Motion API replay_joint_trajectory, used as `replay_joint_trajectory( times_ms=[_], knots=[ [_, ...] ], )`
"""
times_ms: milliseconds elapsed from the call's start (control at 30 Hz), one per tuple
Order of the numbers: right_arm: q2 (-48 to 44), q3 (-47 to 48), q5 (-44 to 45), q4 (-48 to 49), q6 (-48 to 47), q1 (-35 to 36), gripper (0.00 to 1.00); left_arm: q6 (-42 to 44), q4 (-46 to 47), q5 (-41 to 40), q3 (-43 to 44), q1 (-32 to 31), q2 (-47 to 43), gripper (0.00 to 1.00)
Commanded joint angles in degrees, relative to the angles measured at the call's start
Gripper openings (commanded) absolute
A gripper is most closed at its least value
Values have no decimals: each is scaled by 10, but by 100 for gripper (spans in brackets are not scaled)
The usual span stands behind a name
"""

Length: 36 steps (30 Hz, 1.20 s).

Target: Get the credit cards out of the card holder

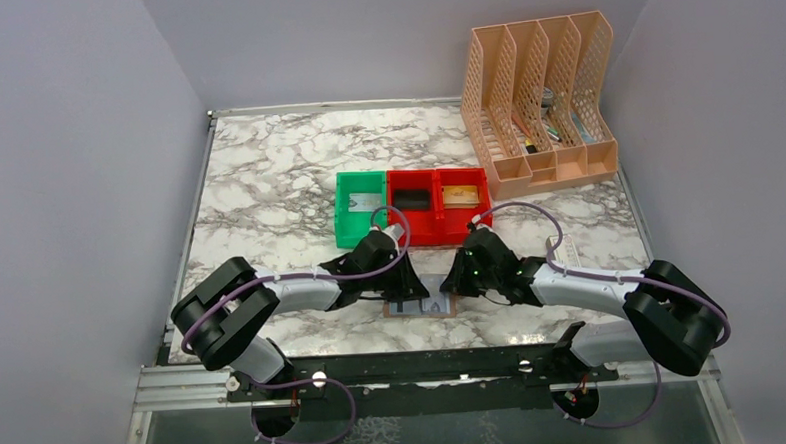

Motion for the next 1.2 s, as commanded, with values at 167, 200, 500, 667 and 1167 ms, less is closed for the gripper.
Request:
replay_joint_trajectory(
  times_ms=[167, 200, 500, 667, 1167],
  knots=[
    [19, -20, 18, -27, 1, -1, 12, -21, 55, 30, -23, 6, -8, 12],
    [19, -20, 18, -27, 2, -1, 12, -21, 55, 30, -24, 5, -8, 10],
    [23, -20, 21, -28, 2, -1, 12, -29, 55, 21, -39, 10, -19, 0],
    [24, -21, 20, -27, 2, -1, 12, -37, 55, 16, -54, 16, -28, 0],
    [-6, -8, -17, -10, -31, -1, 12, -34, 55, 19, -61, 25, -38, 0]
  ],
)
